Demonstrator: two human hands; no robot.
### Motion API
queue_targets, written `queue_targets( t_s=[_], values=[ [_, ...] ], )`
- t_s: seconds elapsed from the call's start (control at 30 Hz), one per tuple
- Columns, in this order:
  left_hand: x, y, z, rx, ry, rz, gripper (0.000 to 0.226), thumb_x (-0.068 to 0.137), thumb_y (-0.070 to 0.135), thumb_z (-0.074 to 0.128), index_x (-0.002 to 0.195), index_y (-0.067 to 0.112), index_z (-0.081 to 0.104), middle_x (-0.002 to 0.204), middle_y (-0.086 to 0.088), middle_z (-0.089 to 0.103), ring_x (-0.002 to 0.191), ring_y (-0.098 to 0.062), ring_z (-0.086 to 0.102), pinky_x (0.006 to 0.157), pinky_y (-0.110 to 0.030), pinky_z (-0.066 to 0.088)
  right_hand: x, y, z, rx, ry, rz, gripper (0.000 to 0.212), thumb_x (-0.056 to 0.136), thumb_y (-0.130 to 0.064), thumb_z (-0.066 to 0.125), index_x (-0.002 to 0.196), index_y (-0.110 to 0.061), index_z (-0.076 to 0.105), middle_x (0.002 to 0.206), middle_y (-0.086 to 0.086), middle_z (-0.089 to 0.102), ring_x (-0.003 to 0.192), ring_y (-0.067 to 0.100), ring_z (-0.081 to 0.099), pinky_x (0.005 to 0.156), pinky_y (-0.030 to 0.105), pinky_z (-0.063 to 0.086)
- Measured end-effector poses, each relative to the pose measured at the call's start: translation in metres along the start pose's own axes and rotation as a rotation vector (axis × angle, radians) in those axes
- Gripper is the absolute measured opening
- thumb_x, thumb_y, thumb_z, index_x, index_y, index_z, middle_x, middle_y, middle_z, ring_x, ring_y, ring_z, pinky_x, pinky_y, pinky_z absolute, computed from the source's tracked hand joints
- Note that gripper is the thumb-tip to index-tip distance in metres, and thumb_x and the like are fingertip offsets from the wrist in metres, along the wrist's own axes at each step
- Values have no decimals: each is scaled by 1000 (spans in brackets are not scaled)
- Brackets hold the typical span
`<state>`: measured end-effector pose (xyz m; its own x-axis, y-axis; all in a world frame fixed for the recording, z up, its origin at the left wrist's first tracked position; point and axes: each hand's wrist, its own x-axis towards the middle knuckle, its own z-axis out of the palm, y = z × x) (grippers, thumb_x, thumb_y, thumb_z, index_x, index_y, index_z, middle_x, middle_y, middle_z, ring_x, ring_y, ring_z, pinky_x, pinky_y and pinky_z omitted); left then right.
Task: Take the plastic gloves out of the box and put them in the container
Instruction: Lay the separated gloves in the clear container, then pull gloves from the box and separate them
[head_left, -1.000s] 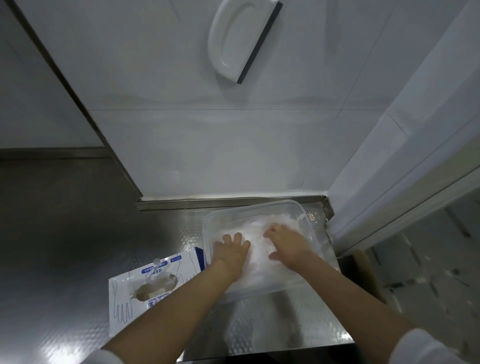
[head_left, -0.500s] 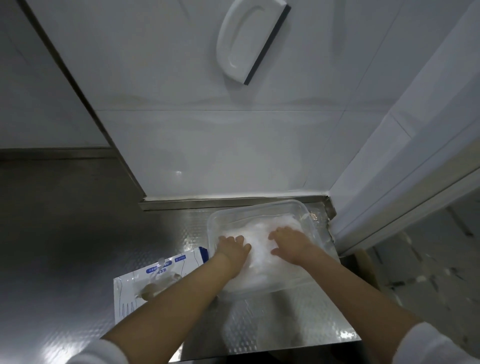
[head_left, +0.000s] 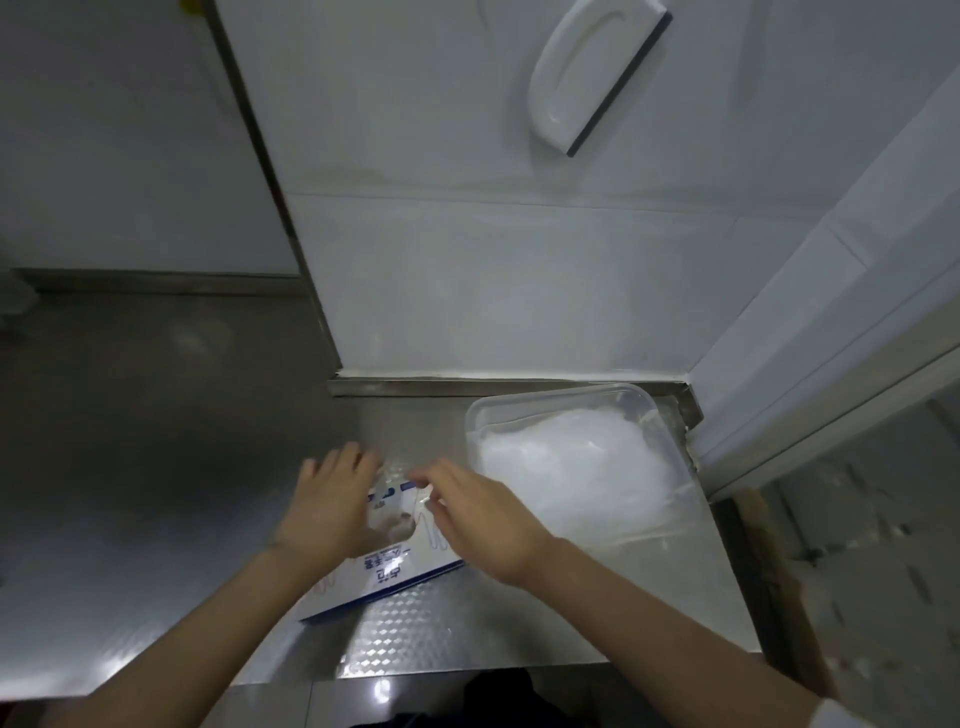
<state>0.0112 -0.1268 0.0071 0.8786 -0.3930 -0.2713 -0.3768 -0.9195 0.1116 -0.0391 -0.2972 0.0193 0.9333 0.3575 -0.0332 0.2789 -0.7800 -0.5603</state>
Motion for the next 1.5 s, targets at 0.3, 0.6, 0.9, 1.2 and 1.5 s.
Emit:
queue_targets(
  t_s=[0.3, 0.6, 0.9, 1.2, 1.5],
  values=[
    [-33, -43, 54, -86, -175, -25, 65, 89, 42, 57, 142, 23, 25, 146, -4, 23, 137, -22, 22, 112, -35, 24, 26, -8, 83, -97, -193, 264, 62, 95, -26, 55, 147, -18, 22, 145, 7, 37, 130, 24, 41, 104, 36, 38],
    [-33, -44, 59, -175, -139, -40, 69, 86, 35, 64, 141, 21, 27, 149, -3, 20, 139, -21, 19, 110, -34, 28, 52, -16, 107, -273, -231, 325, 33, 95, -12, 53, 127, -9, 49, 125, 11, 58, 112, 27, 58, 95, 34, 45],
    [-31, -48, 60, -191, -155, -51, 73, 83, 37, 67, 142, 20, 26, 149, -2, 20, 138, -20, 19, 108, -35, 30, 52, -6, 34, -26, 174, 316, 14, 97, -7, 45, 105, -6, 56, 105, 11, 58, 94, 26, 57, 79, 31, 42],
    [-25, -41, 47, -238, -197, -108, 73, 83, 30, 67, 142, 18, 25, 143, -5, 27, 135, -23, 26, 111, -34, 25, 29, 11, -47, 68, 416, 330, 14, 100, -22, 42, 92, -14, 51, 77, 0, 58, 74, 23, 58, 68, 38, 47],
    [-3, 33, -27, -667, 56, 174, 67, 79, 39, 72, 135, 23, 39, 126, 11, 42, 118, -8, 43, 101, -31, 39, 5, 11, -64, -126, 269, 210, 14, 98, -26, 46, 99, -18, 57, 82, -11, 55, 76, 13, 53, 66, 29, 41]
  ],
)
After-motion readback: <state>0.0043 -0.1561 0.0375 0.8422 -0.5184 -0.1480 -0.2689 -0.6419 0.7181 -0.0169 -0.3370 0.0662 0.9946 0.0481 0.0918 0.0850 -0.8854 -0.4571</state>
